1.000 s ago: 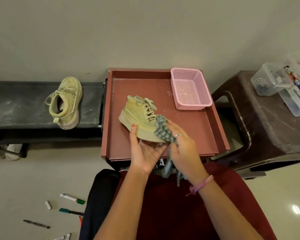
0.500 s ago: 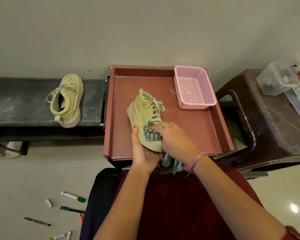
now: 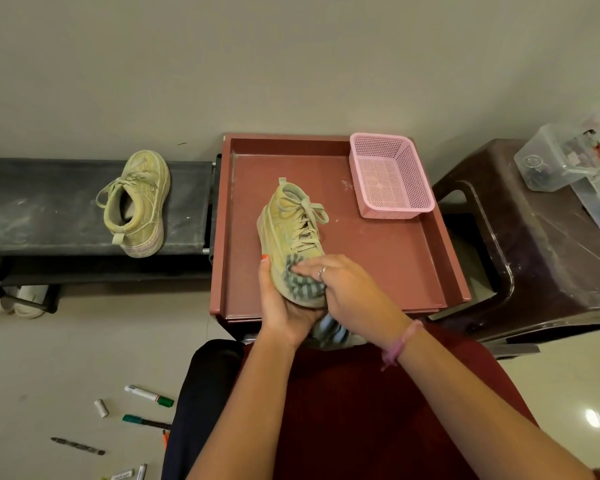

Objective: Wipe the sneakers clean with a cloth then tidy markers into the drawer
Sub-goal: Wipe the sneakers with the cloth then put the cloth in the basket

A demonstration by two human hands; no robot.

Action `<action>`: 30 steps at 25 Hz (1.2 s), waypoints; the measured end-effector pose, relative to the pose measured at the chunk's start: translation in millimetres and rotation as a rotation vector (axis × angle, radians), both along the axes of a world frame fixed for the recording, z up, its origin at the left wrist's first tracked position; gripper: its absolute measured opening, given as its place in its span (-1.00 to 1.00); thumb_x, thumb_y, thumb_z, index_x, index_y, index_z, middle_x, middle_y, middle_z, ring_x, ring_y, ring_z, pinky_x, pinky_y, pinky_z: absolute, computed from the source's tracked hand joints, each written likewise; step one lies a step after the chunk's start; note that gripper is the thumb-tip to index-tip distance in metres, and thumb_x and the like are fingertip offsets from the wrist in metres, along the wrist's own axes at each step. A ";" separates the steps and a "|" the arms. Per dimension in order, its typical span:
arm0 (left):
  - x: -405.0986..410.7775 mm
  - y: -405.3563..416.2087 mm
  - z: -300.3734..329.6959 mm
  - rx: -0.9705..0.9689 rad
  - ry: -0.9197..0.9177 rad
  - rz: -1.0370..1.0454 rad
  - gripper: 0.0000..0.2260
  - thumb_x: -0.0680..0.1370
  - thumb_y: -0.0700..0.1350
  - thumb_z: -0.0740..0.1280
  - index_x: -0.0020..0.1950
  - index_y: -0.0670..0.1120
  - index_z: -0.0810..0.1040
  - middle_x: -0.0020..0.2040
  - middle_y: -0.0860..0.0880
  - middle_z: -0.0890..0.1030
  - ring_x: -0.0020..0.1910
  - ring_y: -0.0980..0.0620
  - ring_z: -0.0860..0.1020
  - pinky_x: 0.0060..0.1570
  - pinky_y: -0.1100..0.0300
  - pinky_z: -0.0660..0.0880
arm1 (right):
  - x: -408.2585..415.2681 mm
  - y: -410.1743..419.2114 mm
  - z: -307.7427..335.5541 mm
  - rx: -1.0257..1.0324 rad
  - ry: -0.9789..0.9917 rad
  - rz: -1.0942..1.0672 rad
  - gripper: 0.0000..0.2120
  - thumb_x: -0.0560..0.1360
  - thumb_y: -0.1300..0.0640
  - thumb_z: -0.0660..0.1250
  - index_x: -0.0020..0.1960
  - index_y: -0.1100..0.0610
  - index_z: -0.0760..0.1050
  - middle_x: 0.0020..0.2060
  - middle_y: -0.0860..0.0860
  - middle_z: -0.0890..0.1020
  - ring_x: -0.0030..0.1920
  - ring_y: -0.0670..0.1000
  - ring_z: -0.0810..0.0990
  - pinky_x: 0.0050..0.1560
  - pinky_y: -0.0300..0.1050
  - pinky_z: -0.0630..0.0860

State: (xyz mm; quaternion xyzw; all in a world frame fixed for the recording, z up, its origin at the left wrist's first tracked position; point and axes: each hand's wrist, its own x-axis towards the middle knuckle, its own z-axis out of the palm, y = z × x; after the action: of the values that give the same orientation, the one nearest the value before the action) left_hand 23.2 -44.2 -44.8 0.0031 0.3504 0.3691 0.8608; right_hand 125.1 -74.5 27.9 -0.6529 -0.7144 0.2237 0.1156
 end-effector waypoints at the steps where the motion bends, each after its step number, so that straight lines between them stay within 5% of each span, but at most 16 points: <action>1: -1.1 0.6 -0.4 0.009 0.010 -0.008 -0.40 0.53 0.35 0.08 0.21 -0.09 0.58 0.06 -0.15 0.67 -0.01 -0.10 0.65 -0.02 0.00 0.55 | -0.6 -10.7 -1.0 0.028 0.026 0.015 -0.51 0.46 0.39 0.12 0.33 0.12 0.47 0.30 -0.02 0.49 0.29 -0.04 0.37 0.31 -0.37 0.14; 5: 2.2 -2.6 0.2 0.024 0.045 -0.059 -0.40 0.52 0.36 0.08 0.22 -0.06 0.58 0.12 -0.16 0.66 0.04 -0.12 0.63 0.01 -0.04 0.55 | 16.5 -10.4 -18.5 0.060 -0.037 -0.022 -0.55 0.51 0.34 0.12 0.36 0.14 0.43 0.31 0.04 0.49 0.32 0.04 0.38 0.34 -0.34 0.11; 9: 0.1 -1.7 1.1 -0.026 0.029 -0.020 -0.40 0.52 0.36 0.10 0.26 -0.05 0.56 0.12 -0.15 0.65 0.04 -0.11 0.61 0.03 -0.01 0.53 | -2.3 9.6 -14.7 0.061 -0.049 -0.093 -0.58 0.53 0.22 0.12 0.37 0.10 0.43 0.33 0.01 0.46 0.34 0.03 0.35 0.40 -0.07 0.23; 14: -3.1 -0.3 -0.2 -0.005 0.046 -0.067 -0.34 0.51 0.38 0.08 0.28 -0.11 0.54 0.03 -0.15 0.68 -0.07 -0.08 0.67 -0.18 0.07 0.60 | 1.3 -33.6 -16.4 0.157 0.020 -0.019 -0.50 0.32 0.44 0.22 0.24 0.24 0.53 0.19 0.11 0.57 0.24 0.09 0.45 0.34 -0.43 0.04; 20: 1.2 -2.2 0.6 -0.032 0.042 -0.032 -0.39 0.52 0.36 0.10 0.27 -0.06 0.55 0.17 -0.16 0.63 0.10 -0.12 0.59 0.07 -0.03 0.51 | -1.9 10.7 -15.0 0.100 -0.052 -0.100 -0.54 0.52 0.31 0.17 0.40 0.09 0.38 0.37 -0.03 0.41 0.39 -0.01 0.28 0.40 -0.12 0.21; 23: -3.6 0.7 -3.4 -0.045 0.031 -0.003 -0.39 0.53 0.35 0.09 0.22 -0.10 0.58 0.04 -0.15 0.65 -0.04 -0.07 0.64 -0.05 0.06 0.55 | -8.2 -16.4 -14.8 0.163 0.026 -0.007 -0.57 0.49 0.24 0.06 0.29 0.19 0.50 0.29 0.08 0.52 0.36 0.00 0.34 0.39 -0.25 0.13; 26: -5.1 0.9 -3.2 -0.050 0.037 -0.047 -0.35 0.50 0.38 0.11 0.24 -0.12 0.57 0.04 -0.16 0.67 -0.05 -0.09 0.66 -0.13 0.06 0.59 | 4.2 -33.6 -23.4 0.241 0.074 0.097 -0.49 0.32 0.13 0.35 0.23 0.32 0.50 0.21 0.20 0.55 0.39 -0.07 0.25 0.42 -0.33 -0.01; 28: -4.2 0.3 -2.0 -0.043 0.031 -0.051 -0.35 0.50 0.38 0.11 0.27 -0.10 0.55 0.09 -0.18 0.66 -0.01 -0.11 0.65 -0.11 0.04 0.60 | 14.1 -26.8 -34.6 0.215 -0.010 0.099 -0.34 0.16 0.15 0.50 0.24 0.31 0.49 0.18 0.20 0.58 0.32 0.06 0.34 0.41 -0.24 0.14; 30: -2.1 -1.7 1.8 -0.049 0.026 -0.048 -0.36 0.50 0.38 0.12 0.30 -0.09 0.54 0.16 -0.19 0.64 0.05 -0.13 0.63 -0.04 0.00 0.59 | 17.0 -6.9 -40.1 0.248 -0.041 -0.019 -0.46 0.27 0.41 0.37 0.25 0.26 0.51 0.19 0.15 0.59 0.27 0.18 0.46 0.31 0.06 0.41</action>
State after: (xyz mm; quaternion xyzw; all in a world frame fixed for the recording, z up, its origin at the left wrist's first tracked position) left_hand 21.1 -45.8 -43.0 -0.0049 0.3705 0.3395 0.8646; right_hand 142.1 -81.4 -12.2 -0.6447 -0.7326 0.1190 0.1828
